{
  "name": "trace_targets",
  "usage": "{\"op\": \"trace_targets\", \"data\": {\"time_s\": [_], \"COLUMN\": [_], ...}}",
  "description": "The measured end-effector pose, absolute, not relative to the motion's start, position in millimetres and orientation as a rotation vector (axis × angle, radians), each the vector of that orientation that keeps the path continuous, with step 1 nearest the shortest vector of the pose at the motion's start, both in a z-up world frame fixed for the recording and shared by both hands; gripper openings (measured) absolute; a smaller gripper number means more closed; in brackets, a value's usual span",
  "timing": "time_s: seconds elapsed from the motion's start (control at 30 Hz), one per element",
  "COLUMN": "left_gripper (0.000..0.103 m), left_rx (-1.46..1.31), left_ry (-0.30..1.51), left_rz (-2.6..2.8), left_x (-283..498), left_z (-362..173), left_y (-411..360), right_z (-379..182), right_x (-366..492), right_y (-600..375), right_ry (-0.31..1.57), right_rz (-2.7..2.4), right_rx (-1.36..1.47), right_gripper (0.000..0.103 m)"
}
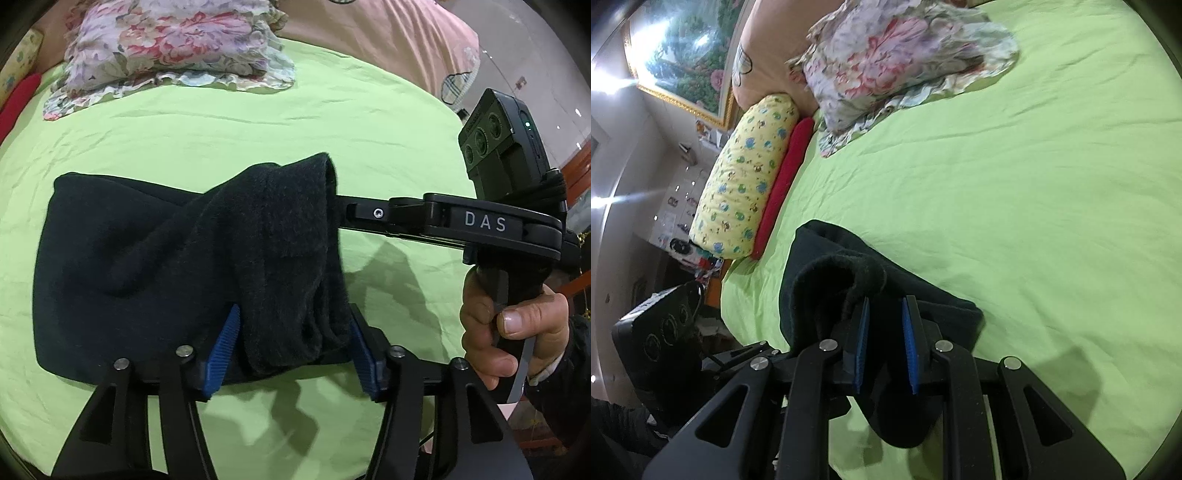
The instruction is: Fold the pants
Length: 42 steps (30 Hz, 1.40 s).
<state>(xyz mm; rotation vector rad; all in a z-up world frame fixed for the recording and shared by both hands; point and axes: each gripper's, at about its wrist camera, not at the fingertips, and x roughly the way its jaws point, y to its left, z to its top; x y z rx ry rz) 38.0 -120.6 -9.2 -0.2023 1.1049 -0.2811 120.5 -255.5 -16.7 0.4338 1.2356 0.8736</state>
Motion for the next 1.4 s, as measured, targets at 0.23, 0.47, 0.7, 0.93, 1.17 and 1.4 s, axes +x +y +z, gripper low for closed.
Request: {"op": "trace_targets", "data": {"time_s": [0.23,0.47,0.7,0.93,1.17,1.4], "left_gripper": [0.064,0.071,0.072,0.072,0.074,0.075], "left_rx": [-0.220,-0.227,-0.284,-0.366,-0.422,-0.437], "left_ry": [1.085,1.053,1.047,1.054,1.063,1.077], "left_rz": [-0.376,-0.464,-0.416,-0.350,-0.276,-0.257], "left_x": [38,31,30,29,39,45], "left_z": [-2,21,25,18,9,2], "left_y": [-123,-101,-52,5,50,73], "right_z": [-13,7,24,31,31,24], "right_x": [109,90,68,50,39,31], "right_y": [-269,-287,-268,-237,-215,-212], "right_ry": [1.229,1.132,1.113,1.110,1.114,1.128], "right_rz": [0.756,0.578,0.522,0.439,0.354,0.266], "right_rx": [0.439,0.525,0.494,0.401,0.378,0.391], "right_gripper": [0.022,0.075,0.078,0.080,0.082,0.082]}}
